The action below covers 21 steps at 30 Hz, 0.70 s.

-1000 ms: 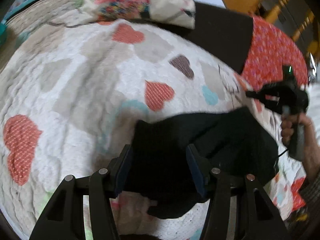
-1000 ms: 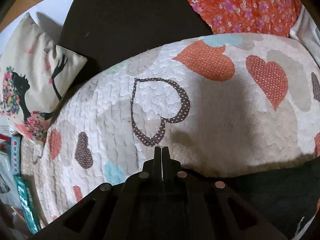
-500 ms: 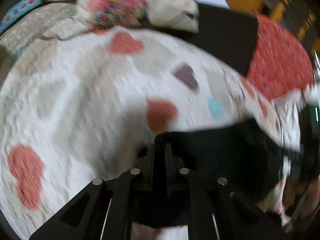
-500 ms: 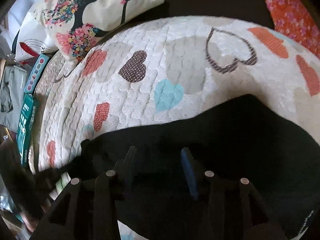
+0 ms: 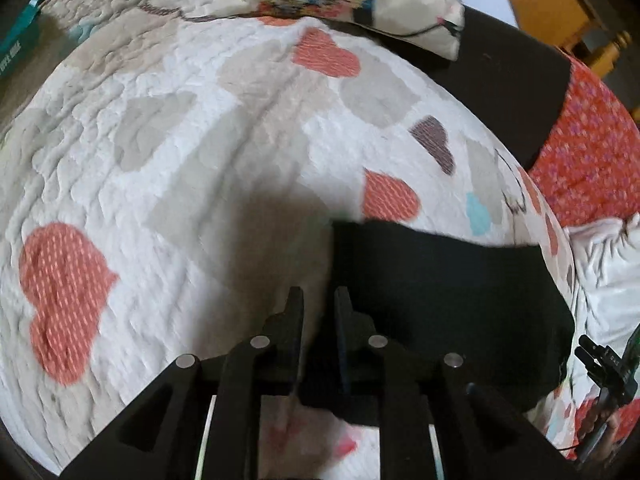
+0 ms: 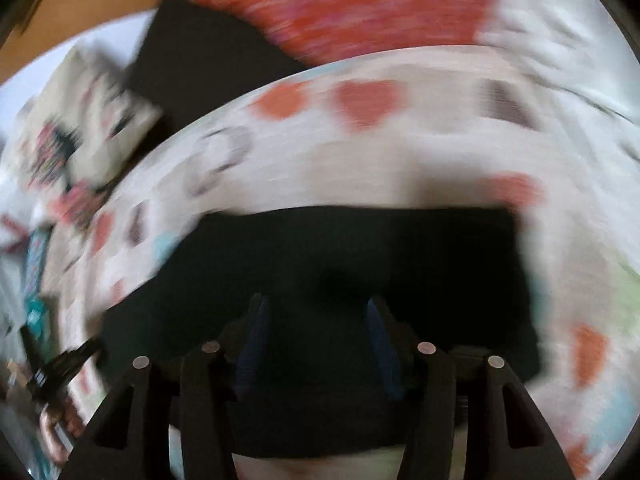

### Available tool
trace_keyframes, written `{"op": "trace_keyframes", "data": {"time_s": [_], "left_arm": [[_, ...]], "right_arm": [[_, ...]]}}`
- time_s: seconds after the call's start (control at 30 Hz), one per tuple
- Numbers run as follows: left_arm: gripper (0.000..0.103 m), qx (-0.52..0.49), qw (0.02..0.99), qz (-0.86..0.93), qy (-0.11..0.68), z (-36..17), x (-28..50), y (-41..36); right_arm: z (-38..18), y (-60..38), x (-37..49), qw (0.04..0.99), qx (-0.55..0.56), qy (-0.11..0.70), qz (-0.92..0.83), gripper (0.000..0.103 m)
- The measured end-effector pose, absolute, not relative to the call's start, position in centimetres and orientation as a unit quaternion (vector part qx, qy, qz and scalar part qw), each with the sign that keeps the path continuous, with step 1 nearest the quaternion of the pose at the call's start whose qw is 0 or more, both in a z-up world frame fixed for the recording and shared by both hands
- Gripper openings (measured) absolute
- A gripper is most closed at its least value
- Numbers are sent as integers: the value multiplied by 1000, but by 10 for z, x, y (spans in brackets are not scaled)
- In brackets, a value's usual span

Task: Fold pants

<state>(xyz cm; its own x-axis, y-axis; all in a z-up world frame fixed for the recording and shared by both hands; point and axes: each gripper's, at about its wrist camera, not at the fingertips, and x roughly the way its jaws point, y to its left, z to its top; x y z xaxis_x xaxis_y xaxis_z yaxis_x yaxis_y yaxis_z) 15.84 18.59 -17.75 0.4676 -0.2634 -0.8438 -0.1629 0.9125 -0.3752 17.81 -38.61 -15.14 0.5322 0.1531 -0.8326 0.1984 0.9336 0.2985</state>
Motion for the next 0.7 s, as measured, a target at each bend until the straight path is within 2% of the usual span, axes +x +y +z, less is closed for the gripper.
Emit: {"op": "trace_keyframes", "data": {"time_s": [0.2, 0.37, 0.4, 0.47, 0.5, 0.53, 0.57, 0.7], "left_arm": [[22, -207, 839, -18, 503, -164, 133, 170], [23, -174, 846, -3, 504, -153, 114, 147], [23, -169, 846, -2, 507, -152, 111, 144], [23, -164, 844, 1, 510, -149, 106, 139], [23, -163, 845, 5, 510, -147, 102, 137], [23, -162, 845, 7, 510, -145, 100, 136], [23, -159, 846, 11, 509, -142, 97, 135], [23, -149, 850, 21, 504, -134, 93, 132]], "right_arm": [[-162, -479, 128, 844, 262, 461, -81, 58], [-174, -491, 120, 839, 299, 451, -58, 58], [-177, -488, 124, 839, 294, 455, -54, 59], [-188, -478, 131, 835, 274, 473, -60, 71], [-195, -475, 135, 831, 273, 480, -61, 71], [-200, -473, 137, 827, 281, 484, -50, 60], [-201, -469, 139, 825, 285, 487, -36, 11], [-182, -469, 136, 852, 244, 462, -40, 7]]}}
